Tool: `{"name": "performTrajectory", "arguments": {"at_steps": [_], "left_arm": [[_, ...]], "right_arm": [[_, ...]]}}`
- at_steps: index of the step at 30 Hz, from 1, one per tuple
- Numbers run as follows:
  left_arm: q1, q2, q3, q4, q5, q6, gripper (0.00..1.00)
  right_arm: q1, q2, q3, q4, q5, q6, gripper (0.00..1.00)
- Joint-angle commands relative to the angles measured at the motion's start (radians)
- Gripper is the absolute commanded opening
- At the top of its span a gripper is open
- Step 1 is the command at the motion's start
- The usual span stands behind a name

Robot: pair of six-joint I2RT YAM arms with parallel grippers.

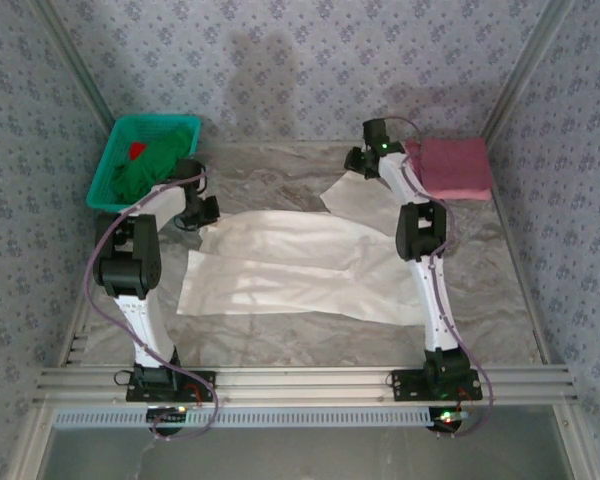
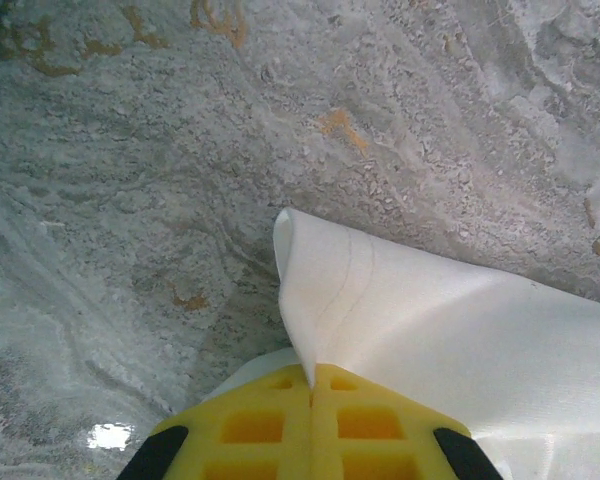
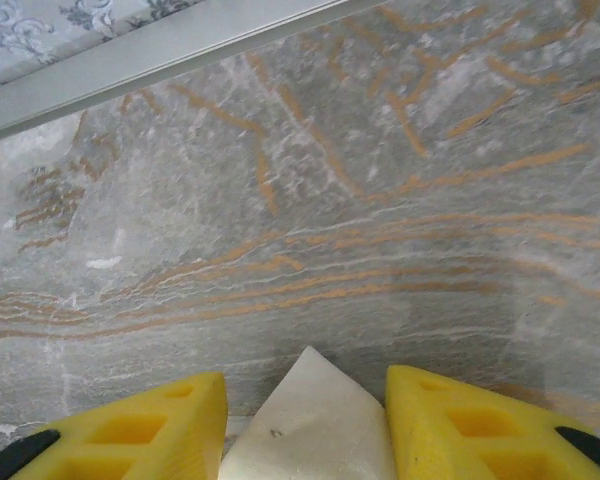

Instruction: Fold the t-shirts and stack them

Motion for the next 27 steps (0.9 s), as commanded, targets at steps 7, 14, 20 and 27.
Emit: {"name": "performTrajectory", "arguments": {"at_steps": [7,14,20,27], "left_arm": [[-0.002,-0.002,-0.006,0.017,0.029,-0.013,0.00],[0.004,-0.010,0.000,0.018,0.025,-0.019,0.00],[0.011,-0.024,0.027,0.026,0.019,-0.029,0.00],[0.019,-0.029,0.077,-0.004,0.003,-0.013,0.00]], "right_arm": [[0.039,0.014,0.016,-0.161,0.128,0.032,0.14],[0.000,-0.019,0.100,-0.174,0.109,0.031,0.00],[-0.045,-0.132,0.090,-0.130,0.018,0.099,0.00],[-0.062,-0.230,0.065,-0.066,-0.089,0.170,0.00]]}}
